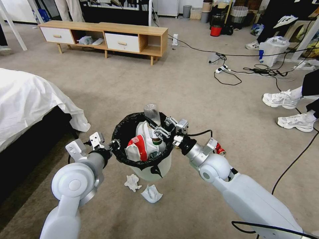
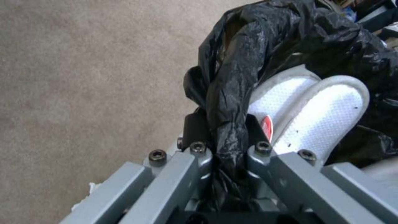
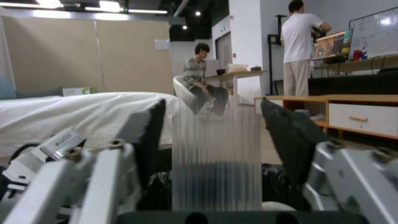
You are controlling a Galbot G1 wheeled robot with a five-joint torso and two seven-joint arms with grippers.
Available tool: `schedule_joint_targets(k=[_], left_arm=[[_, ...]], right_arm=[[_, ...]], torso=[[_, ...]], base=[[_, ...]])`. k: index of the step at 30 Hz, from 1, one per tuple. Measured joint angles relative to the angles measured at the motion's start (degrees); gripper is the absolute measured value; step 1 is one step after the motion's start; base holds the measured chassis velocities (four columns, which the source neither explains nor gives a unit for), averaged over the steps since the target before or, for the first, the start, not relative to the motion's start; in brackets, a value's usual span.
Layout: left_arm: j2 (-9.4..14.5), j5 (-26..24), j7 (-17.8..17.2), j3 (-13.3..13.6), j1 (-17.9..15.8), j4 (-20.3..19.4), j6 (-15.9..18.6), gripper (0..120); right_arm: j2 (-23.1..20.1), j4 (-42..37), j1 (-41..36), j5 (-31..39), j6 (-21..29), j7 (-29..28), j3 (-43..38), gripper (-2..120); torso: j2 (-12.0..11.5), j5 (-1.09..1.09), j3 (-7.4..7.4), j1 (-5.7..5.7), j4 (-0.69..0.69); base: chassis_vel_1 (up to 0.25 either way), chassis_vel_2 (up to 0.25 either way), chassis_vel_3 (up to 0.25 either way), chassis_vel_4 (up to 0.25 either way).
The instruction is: Pick up the trash bin and place the garbage on the floor into it.
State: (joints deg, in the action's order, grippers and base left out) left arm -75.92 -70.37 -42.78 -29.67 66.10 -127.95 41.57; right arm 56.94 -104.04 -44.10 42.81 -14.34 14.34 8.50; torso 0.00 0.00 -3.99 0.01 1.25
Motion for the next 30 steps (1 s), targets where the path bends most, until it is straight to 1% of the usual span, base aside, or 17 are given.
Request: schedule_joint_targets(k=[1,2,3,5,6,8,9,10,14,23,30], left_arm=[[0.0,0.0,0.0,0.0,0.0,0.0,0.0,4],[0.1,0.0,0.0,0.0,0.0,-0.1,0.0,4],[0.1,0.0,0.0,0.0,0.0,-0.1,0.0,4],[0.1,0.0,0.0,-0.1,0.0,-0.1,0.0,4],[0.1,0.0,0.0,-0.1,0.0,-0.1,0.0,4],[0.0,0.1,0.1,-0.1,0.0,-0.1,-0.1,4],[0.0,0.1,0.1,-0.1,0.0,-0.1,-0.1,4],[-0.1,0.2,0.1,-0.1,0.0,-0.1,-0.1,4],[-0.2,0.2,0.1,-0.1,0.0,-0.1,-0.1,4],[-0.4,0.6,0.2,-0.1,0.2,-0.1,-0.2,4],[-0.3,0.7,0.2,-1.3,0.1,-0.2,-0.3,4]], right_arm=[[0.0,0.0,0.0,0.0,0.0,0.0,0.0,65],[0.0,0.1,0.0,0.0,0.0,-0.1,0.0,73],[0.0,0.1,0.0,0.0,0.0,-0.1,0.0,73],[0.1,0.1,0.1,0.1,0.0,-0.2,0.0,85],[0.1,0.1,0.1,0.1,0.0,-0.2,0.0,85],[0.1,0.1,0.1,0.2,0.0,-0.4,0.1,95],[0.1,0.1,0.1,0.2,0.0,-0.4,0.1,95],[0.1,0.1,0.1,0.2,0.0,-0.4,0.1,98],[0.1,0.1,0.1,0.3,0.0,-0.4,0.1,100],[0.3,0.1,0.1,0.4,0.0,-0.4,-0.2,100],[0.5,-2.4,0.8,0.7,0.1,-0.9,-3.4,100]], torso=[[0.0,0.00,0.00,0.00,0.00],[0.0,0.00,0.00,0.00,0.00],[0.0,0.00,0.00,0.00,0.00],[0.0,0.00,0.00,0.00,0.00],[0.0,0.00,0.00,0.00,0.00],[0.0,0.00,0.00,0.00,0.00],[0.0,0.00,0.00,0.00,0.00],[0.0,0.00,0.00,0.00,0.00],[0.0,0.00,0.00,0.00,0.00],[0.0,0.00,0.00,0.00,0.00],[0.0,0.00,0.00,0.00,0.00]], base=[[0.000,0.000,0.000,0.000],[0.000,0.000,0.000,0.000],[0.000,0.000,0.000,0.000],[0.000,0.000,0.000,0.000],[0.000,0.000,0.000,0.000],[0.000,0.000,0.000,0.000],[0.000,0.000,0.000,0.000],[0.000,0.000,0.000,0.000],[0.000,0.000,0.000,0.000],[0.000,0.000,0.000,0.000],[0.000,0.000,0.000,0.000]])
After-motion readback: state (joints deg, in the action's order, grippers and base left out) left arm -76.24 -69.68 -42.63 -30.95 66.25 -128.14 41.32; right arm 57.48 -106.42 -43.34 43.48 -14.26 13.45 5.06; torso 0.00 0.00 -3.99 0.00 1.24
